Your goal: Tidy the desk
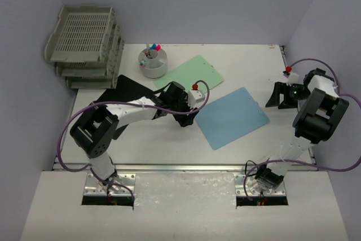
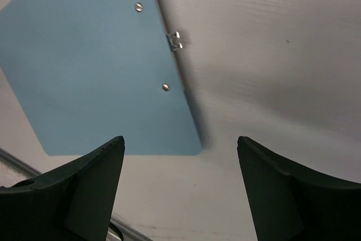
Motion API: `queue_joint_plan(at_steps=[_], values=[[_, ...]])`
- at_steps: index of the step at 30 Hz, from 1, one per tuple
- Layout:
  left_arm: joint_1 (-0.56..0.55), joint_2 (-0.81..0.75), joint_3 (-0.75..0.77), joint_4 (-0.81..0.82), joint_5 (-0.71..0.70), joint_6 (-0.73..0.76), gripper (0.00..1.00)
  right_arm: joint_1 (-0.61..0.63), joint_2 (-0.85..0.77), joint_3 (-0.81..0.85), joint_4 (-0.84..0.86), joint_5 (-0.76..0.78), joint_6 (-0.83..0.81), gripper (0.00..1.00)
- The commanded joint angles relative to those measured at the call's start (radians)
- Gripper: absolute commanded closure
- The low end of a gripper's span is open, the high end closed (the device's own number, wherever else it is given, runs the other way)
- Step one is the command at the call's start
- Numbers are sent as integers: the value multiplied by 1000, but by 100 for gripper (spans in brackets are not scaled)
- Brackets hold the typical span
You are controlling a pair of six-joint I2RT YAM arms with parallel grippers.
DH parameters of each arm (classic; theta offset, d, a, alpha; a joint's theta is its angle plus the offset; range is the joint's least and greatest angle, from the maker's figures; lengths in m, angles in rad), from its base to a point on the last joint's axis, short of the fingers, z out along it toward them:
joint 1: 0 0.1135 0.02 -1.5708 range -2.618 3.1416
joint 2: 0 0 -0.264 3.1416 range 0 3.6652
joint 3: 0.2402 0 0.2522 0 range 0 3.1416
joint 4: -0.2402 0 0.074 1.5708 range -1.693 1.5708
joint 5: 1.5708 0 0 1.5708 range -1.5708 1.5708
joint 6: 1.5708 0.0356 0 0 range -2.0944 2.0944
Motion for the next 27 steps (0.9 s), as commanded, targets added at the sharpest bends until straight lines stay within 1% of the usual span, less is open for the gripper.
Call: queue_joint_plan(at_steps=[1,6,9,12,15,22,27], values=[[-21,87,49,84,-54,-83,44,-15,59,38,-65,64,-127,19],[-22,171,59,109,-85,-150,45,-15,147,59,-73,71,-161,20],[-22,203,60,118,-82,-180,45,-14,200,63,-81,62,-179,22],[-22,237,68,123,-68,-209,45,-10,232,63,-97,37,-181,28],[-22,273,87,115,-58,-227,46,3,260,51,-121,6,-179,36],[-22,342,114,103,-38,-254,47,75,291,-20,-196,-71,-198,49],[-22,365,130,90,-32,-254,48,102,324,9,-280,-153,-204,57]])
